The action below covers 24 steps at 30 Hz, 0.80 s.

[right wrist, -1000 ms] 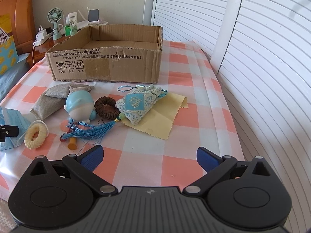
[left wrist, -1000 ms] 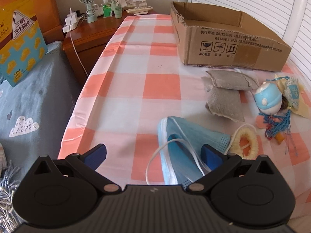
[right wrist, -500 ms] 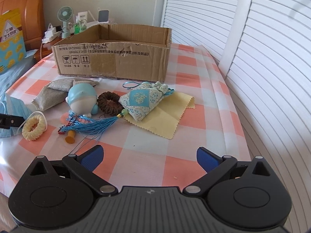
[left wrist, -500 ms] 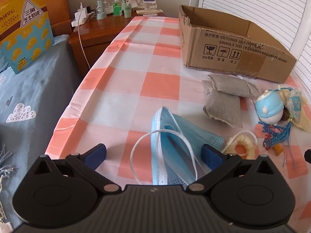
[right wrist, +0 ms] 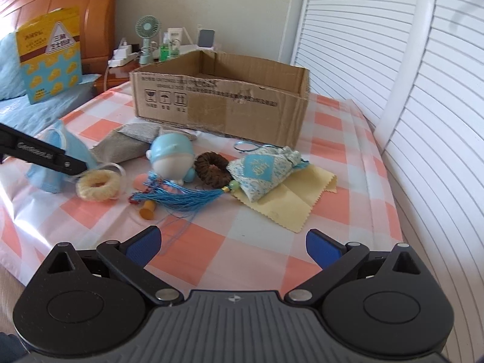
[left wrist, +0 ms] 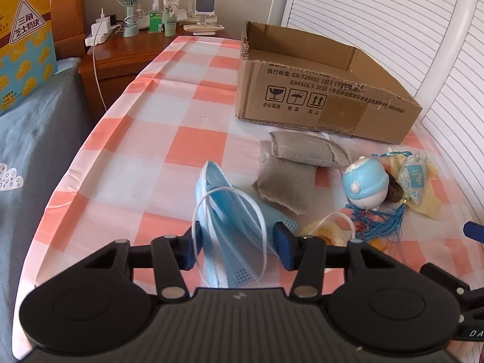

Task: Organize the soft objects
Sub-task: 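Close the left gripper on the blue mask while the right gripper grasps the cream hair ring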

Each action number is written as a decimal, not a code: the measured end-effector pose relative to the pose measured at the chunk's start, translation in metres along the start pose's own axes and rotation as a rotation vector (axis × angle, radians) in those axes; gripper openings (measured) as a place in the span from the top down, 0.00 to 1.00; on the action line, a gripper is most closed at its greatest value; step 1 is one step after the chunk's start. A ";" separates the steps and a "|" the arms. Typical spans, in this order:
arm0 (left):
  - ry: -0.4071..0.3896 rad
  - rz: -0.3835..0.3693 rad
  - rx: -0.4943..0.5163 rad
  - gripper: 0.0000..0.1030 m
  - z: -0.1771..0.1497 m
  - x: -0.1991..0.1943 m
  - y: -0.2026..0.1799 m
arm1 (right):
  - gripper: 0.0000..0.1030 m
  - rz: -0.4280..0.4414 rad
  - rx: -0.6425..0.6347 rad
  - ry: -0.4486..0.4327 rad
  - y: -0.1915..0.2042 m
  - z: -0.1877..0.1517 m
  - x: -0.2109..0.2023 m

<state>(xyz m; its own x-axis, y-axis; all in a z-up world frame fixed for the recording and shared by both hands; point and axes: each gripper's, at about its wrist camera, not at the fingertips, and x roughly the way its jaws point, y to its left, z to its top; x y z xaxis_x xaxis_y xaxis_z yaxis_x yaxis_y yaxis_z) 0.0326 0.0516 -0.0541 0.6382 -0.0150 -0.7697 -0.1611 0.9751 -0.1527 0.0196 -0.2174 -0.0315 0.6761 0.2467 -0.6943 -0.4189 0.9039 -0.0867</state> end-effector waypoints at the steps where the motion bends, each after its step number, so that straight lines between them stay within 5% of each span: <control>1: -0.002 0.001 0.001 0.63 0.001 0.001 0.000 | 0.00 0.016 -0.009 -0.006 0.002 0.001 -0.001; 12: -0.055 -0.026 0.029 0.76 0.006 -0.004 0.002 | 0.04 0.166 -0.157 -0.064 0.040 0.013 -0.009; 24: -0.067 -0.063 0.060 0.77 0.009 -0.005 0.011 | 0.36 0.302 -0.272 -0.093 0.090 0.032 -0.008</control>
<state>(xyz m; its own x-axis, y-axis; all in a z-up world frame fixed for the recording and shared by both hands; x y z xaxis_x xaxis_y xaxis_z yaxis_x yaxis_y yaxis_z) 0.0348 0.0643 -0.0466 0.6952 -0.0642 -0.7159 -0.0750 0.9841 -0.1611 -0.0040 -0.1271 -0.0110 0.5450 0.5287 -0.6508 -0.7434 0.6636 -0.0835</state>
